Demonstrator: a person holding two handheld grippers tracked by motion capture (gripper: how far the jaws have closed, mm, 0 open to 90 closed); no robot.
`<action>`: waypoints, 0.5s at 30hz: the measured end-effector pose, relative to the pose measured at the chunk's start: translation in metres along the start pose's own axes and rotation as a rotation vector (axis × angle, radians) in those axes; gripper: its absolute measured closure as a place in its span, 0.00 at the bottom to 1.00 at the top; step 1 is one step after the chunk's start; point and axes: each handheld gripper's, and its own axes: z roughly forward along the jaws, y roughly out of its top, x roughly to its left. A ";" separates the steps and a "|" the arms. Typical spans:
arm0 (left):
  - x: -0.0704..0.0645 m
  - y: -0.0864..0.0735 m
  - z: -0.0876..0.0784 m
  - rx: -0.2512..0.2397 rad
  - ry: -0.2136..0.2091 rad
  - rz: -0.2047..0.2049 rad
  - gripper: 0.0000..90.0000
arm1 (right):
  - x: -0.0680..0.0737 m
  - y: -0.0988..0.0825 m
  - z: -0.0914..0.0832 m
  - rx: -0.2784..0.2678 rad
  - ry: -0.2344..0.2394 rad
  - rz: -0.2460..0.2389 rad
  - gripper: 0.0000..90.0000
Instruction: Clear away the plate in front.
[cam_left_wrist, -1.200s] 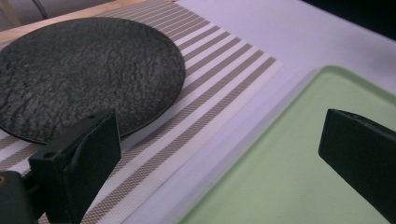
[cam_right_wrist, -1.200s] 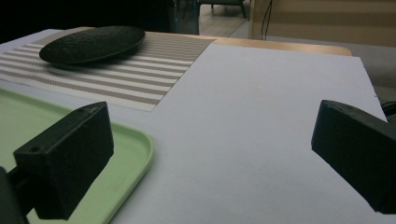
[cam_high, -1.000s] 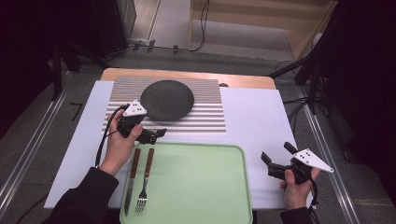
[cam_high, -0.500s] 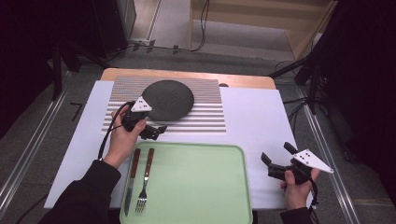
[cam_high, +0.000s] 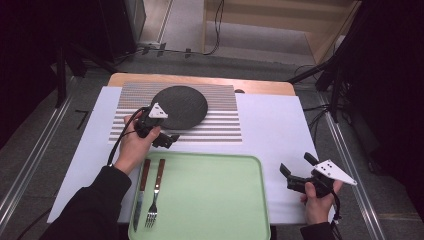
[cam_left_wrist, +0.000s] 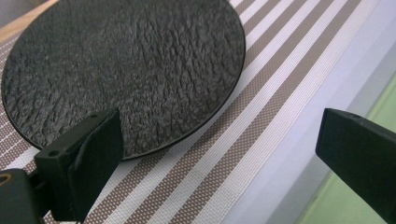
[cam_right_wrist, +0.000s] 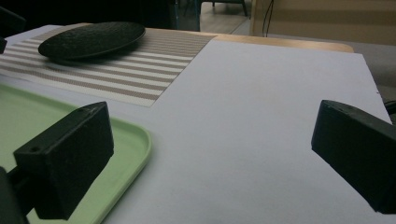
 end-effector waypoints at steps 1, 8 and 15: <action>0.000 0.000 0.001 0.003 0.007 0.011 0.01 | 0.000 0.000 0.000 0.000 0.000 0.000 0.00; 0.004 0.003 0.009 0.037 0.047 0.012 0.04 | 0.000 0.000 0.000 0.000 0.001 -0.001 0.00; 0.004 0.002 0.016 0.070 0.082 0.061 0.06 | -0.001 -0.001 0.001 0.002 0.002 -0.003 0.00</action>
